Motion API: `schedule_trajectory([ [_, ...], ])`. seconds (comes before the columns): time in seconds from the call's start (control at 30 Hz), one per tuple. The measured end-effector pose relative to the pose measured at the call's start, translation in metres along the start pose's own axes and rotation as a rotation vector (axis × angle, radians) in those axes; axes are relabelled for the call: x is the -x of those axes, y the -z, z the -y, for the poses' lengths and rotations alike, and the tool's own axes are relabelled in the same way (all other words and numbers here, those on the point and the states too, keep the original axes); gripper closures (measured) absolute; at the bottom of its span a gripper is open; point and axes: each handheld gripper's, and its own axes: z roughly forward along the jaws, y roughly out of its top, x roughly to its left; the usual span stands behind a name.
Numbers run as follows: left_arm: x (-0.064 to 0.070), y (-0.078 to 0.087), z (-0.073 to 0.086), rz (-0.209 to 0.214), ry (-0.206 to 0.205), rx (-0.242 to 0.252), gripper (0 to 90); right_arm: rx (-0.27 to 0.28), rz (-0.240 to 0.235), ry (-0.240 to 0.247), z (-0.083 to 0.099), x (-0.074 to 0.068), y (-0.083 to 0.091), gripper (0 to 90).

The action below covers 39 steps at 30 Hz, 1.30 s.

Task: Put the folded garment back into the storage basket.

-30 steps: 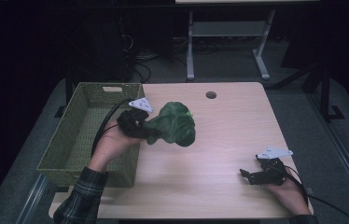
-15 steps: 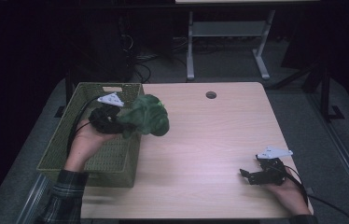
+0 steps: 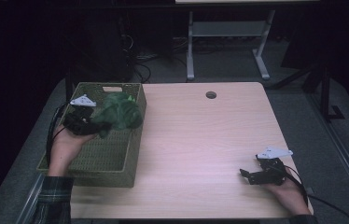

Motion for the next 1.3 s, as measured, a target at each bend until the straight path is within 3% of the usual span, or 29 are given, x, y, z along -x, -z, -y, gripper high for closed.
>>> schedule_trajectory([
  [0.23,-0.021,-0.004,0.024,-0.068,0.099,-0.017,77.6,0.0,0.0,-0.001,0.0,0.0,0.0,9.2],
  [0.47,-0.034,-0.02,0.04,-0.088,0.135,-0.075,77.6,0.0,0.0,-0.001,0.0,0.0,0.0,9.2],
  [0.9,-0.041,-0.052,0.054,-0.086,0.164,-0.222,74.6,0.0,0.0,-0.001,0.0,0.0,0.0,9.2],
  [1.3,-0.043,-0.066,0.062,-0.048,0.157,-0.299,54.2,0.0,0.0,-0.001,0.0,0.0,0.0,9.2],
])
